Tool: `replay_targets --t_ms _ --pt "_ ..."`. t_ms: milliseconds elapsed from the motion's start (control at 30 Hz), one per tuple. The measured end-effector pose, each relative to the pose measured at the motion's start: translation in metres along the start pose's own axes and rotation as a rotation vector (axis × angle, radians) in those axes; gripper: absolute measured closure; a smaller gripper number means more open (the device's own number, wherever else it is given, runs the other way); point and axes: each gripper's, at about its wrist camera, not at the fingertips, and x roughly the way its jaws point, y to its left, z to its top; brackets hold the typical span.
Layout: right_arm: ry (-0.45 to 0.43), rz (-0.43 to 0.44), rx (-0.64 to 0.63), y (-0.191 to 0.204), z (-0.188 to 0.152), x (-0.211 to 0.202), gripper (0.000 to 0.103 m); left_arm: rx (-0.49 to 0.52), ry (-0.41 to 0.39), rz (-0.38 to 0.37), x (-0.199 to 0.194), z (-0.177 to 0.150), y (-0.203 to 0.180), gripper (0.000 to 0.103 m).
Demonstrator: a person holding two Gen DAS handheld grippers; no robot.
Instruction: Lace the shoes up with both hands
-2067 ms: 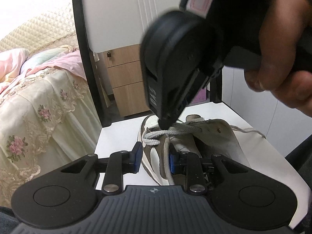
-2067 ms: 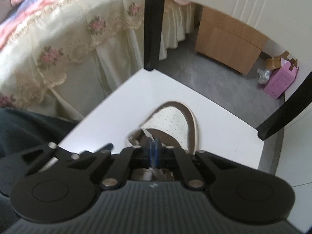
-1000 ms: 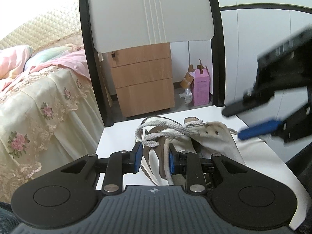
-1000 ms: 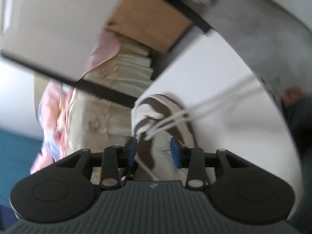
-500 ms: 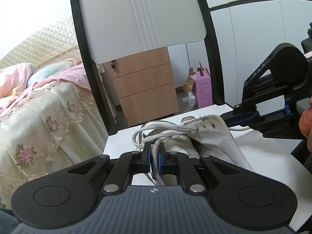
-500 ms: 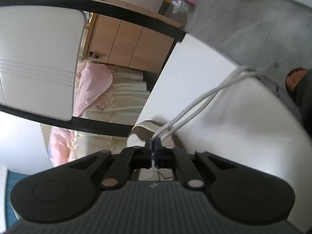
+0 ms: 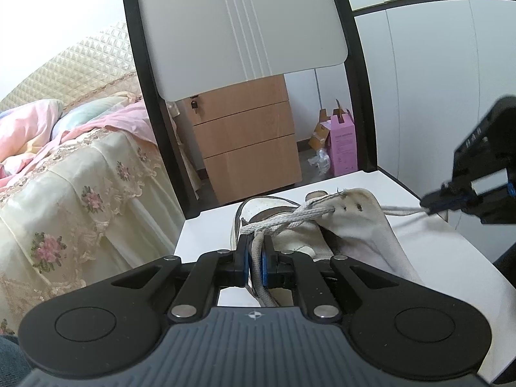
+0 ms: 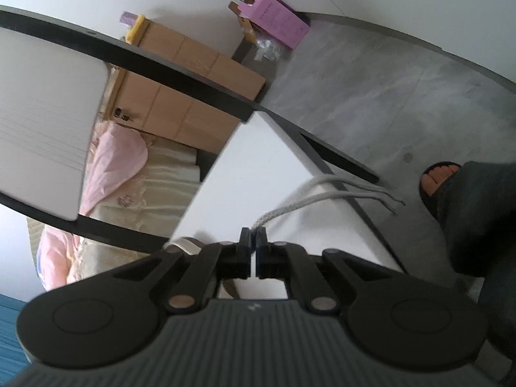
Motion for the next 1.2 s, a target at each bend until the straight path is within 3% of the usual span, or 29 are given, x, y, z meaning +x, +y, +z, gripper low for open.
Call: replay_targets --t_ms 167,367,400,467,567,633,700,867,967,1000,1033,1200 --pt "0.062 0.039 -0.088 -0.001 -0.003 -0.004 0.099 -0.01 -0.001 0.0 0.001 0.0 0.001 0.094" --pt "0.127 0.097 -0.033 -0.009 -0.001 -0.021 0.089 -0.009 0.0 0.019 0.007 0.003 0.004 0.094" --pt "0.107 0.095 -0.039 -0.007 -0.002 -0.027 0.079 -0.009 0.0 0.022 0.008 0.003 0.005 0.094" --pt "0.058 0.091 -0.063 -0.001 -0.001 -0.038 0.071 -0.009 -0.001 0.022 0.008 0.003 0.006 0.094" --pt "-0.054 0.076 -0.117 0.008 0.005 -0.054 0.07 -0.003 -0.004 0.021 0.008 0.003 0.005 0.093" --pt "-0.119 0.073 -0.121 0.01 0.009 -0.057 0.063 -0.003 -0.005 0.019 0.008 0.002 0.005 0.093" --pt "-0.098 0.107 -0.104 0.011 0.013 -0.049 0.063 -0.01 -0.004 0.015 0.008 0.002 0.005 0.093" --pt "0.058 0.205 0.027 0.009 0.009 -0.01 0.062 -0.026 0.003 0.003 0.008 0.003 0.008 0.09" --pt "0.128 0.225 0.082 0.011 0.001 0.012 0.052 -0.038 0.01 0.019 0.008 0.002 0.01 0.075" --pt "0.146 0.231 0.088 0.013 -0.003 0.017 0.051 -0.034 0.01 0.035 0.008 0.002 0.01 0.066" --pt "0.164 0.236 0.095 0.015 -0.006 0.023 0.051 -0.032 0.011 0.046 0.009 0.002 0.01 0.064" --pt "0.168 0.215 0.107 0.023 -0.013 0.038 0.051 -0.056 0.017 0.031 0.01 0.002 0.015 0.064"
